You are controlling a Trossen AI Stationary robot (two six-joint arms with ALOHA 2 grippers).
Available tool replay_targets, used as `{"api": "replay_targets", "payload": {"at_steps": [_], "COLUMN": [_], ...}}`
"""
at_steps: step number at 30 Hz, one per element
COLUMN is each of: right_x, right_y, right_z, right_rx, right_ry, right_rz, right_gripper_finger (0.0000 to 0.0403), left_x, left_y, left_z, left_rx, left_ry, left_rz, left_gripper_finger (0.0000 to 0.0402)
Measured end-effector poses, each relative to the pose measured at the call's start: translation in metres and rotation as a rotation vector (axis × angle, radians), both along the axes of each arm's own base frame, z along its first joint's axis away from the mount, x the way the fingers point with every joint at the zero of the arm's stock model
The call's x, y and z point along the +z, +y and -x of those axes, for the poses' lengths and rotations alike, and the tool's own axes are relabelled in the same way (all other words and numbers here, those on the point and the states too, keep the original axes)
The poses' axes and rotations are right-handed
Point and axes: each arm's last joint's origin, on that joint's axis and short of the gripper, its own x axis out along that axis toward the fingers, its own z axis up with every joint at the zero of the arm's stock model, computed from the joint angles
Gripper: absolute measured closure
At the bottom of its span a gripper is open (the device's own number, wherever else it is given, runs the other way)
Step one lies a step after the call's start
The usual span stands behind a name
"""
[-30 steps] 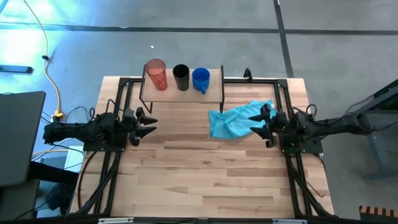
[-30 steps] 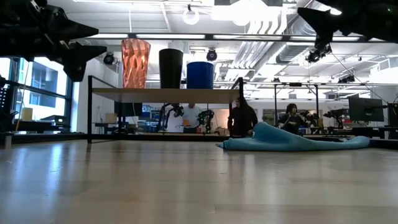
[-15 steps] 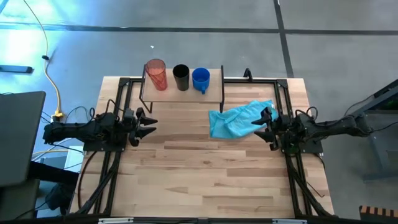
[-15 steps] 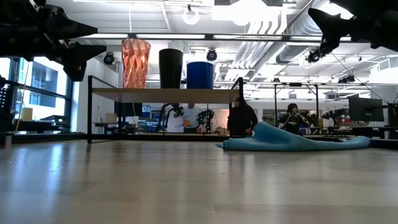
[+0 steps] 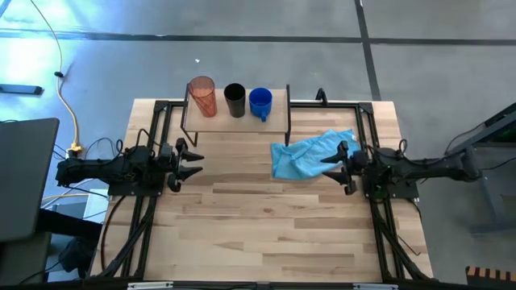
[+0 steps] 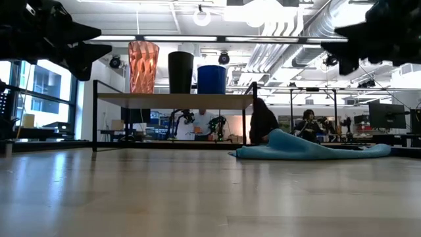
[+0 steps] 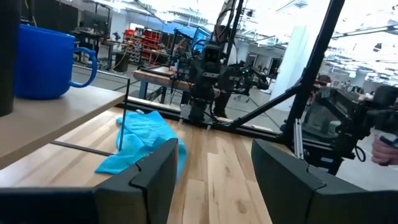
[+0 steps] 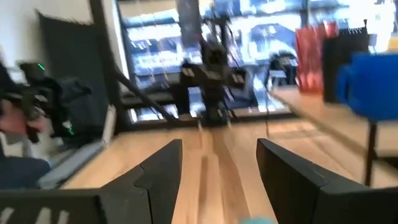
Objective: Stack small to large cups/mugs on shelf
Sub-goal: Return to Home Position
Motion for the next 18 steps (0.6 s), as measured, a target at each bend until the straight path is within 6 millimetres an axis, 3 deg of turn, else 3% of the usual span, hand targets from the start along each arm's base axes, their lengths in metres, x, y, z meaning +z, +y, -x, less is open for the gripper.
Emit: {"api": "replay_targets", "payload": {"at_steps": [8,18], "right_x": [-0.005,-0.012], "right_y": [-0.006,-0.006], "right_z": [0.016,0.016], "right_rx": [-0.060,0.004], "right_ry": [0.015,0.097], "right_rz": [0.003,-0.028], "right_gripper_finger": [0.0203,0.0203], "left_x": [0.000,0.000], "left_y": [0.000,-0.001], "left_z": [0.000,0.000], "left_rx": [-0.012,-0.038], "left_ry": [-0.003,0.007], "left_rz": [0.025,-0.026], "left_gripper_finger": [0.0208,0.0208]}}
